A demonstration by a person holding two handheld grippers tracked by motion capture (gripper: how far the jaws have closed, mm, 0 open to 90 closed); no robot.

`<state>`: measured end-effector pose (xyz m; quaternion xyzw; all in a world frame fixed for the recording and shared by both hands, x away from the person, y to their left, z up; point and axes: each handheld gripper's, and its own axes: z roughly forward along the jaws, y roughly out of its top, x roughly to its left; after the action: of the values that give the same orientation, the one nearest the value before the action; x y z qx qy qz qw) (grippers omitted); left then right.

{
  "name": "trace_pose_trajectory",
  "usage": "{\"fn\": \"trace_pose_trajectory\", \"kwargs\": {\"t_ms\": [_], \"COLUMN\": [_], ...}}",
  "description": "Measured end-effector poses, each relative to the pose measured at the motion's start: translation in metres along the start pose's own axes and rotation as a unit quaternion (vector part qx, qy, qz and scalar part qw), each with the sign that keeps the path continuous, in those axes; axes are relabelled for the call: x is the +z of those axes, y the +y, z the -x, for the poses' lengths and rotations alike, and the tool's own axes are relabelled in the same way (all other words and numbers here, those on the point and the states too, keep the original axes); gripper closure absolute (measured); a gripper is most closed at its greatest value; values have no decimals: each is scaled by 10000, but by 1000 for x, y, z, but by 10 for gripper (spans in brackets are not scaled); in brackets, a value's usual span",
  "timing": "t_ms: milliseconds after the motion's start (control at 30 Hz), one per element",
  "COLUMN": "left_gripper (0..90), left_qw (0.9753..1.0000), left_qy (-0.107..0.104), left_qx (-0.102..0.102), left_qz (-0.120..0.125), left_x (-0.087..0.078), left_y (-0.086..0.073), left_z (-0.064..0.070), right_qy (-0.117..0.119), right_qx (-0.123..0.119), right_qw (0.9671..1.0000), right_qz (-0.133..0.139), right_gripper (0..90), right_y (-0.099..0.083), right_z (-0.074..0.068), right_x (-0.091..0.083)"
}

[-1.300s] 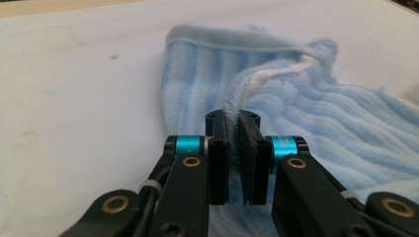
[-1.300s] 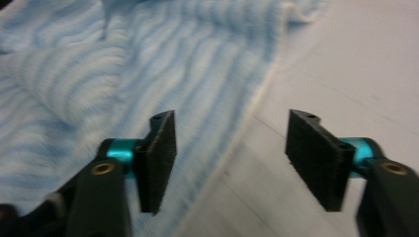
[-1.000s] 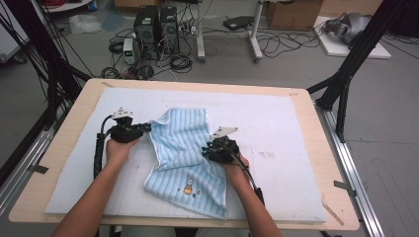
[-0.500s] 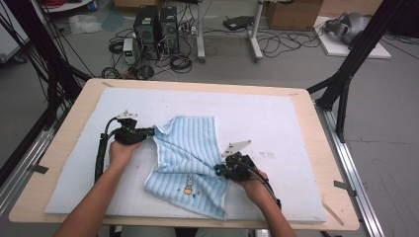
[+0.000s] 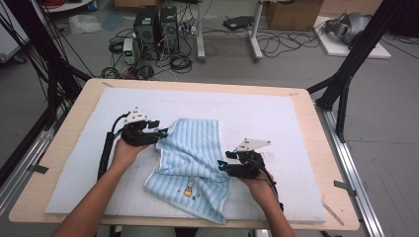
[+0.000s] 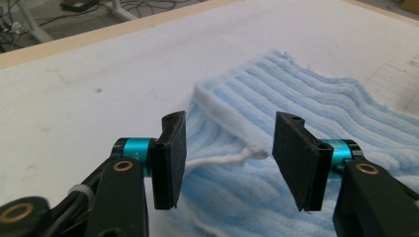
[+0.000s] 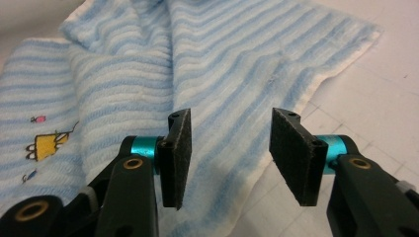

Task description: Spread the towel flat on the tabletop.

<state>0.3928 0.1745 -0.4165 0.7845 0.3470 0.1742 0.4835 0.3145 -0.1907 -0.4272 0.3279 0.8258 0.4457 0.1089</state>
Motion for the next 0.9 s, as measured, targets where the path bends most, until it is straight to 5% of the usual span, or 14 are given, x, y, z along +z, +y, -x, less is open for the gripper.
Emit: {"fn": "trace_pose_trajectory", "kwargs": {"t_ms": [167,267,400,500,600,667,900], "left_gripper": [490,745,843,851,822,588,438], "left_qw": [9986,9982,9967,9915,9866,9842,9859], "left_qy": [284,401,761,1062,1276,1298,1162], "left_qx": [120,95,-284,-739,-1021,-1205,-1199], "left_qz": [-418,-441,-92,-105,22,89,136], "left_x": [21,22,18,15,12,10,-2], "left_y": [-8,-12,-13,-17,-21,-21,-17], "left_z": [-2,-9,-27,-47,-56,-58,-55], "right_qy": [-24,-37,-62,-129,-255,-366,-736], "right_qx": [-11,-9,5,20,41,-26,-5], "right_qw": [10000,10000,10000,9999,9997,9993,9969], "right_qz": [2,22,15,16,0,13,-289], "right_gripper": [488,487,495,502,509,531,517], "right_y": [0,0,3,9,18,24,52], "right_z": [0,2,6,9,13,17,43], "right_x": [1,2,7,16,26,34,74]}}
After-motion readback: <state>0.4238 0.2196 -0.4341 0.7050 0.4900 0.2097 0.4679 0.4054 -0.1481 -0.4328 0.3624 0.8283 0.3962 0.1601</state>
